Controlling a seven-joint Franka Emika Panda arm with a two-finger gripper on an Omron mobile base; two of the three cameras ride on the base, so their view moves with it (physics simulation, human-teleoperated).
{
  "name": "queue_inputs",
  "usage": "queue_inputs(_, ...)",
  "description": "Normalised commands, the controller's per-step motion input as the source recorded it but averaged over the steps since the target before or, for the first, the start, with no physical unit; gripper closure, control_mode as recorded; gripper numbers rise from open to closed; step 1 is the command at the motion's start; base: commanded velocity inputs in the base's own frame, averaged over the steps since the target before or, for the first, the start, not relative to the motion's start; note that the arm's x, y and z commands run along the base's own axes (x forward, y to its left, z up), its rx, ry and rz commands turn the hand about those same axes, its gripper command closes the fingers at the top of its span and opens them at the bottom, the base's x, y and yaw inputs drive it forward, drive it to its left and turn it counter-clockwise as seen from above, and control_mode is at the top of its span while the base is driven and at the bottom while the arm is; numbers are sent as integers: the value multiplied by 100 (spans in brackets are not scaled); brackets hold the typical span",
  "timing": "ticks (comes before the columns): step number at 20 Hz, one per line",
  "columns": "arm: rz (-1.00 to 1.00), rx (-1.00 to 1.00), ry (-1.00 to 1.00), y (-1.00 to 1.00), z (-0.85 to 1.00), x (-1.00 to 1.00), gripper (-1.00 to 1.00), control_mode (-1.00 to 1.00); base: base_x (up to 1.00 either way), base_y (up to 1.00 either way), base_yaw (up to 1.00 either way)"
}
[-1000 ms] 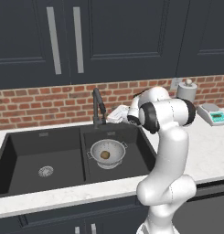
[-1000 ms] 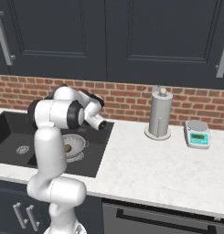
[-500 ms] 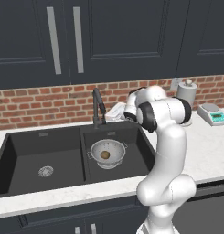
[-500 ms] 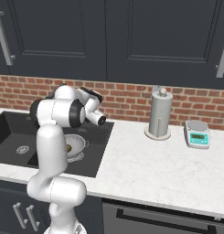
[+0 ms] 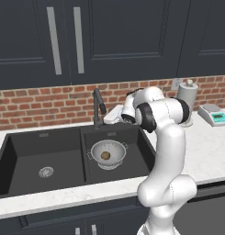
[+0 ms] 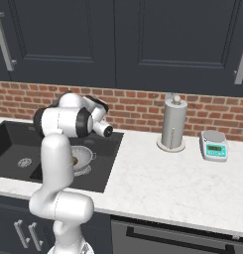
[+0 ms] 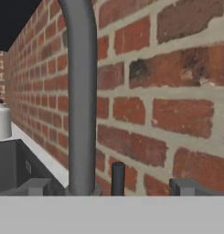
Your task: Put the colander in the sink, put the kiwi in the colander, and turn on the sink faucet and pour water over the colander.
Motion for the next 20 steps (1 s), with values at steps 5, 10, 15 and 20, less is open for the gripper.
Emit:
queue_inputs(5,0,0,0,0,-14,18,-100,-100,0,0,0)
queue_inputs(10,0,0,0,0,-3,27,-100,-100,0,0,0)
queue_inputs(15,0,0,0,13,-4,29,-100,-100,0,0,0)
queue_inputs(20,-1,0,0,24,0,23,-100,-100,0,0,0)
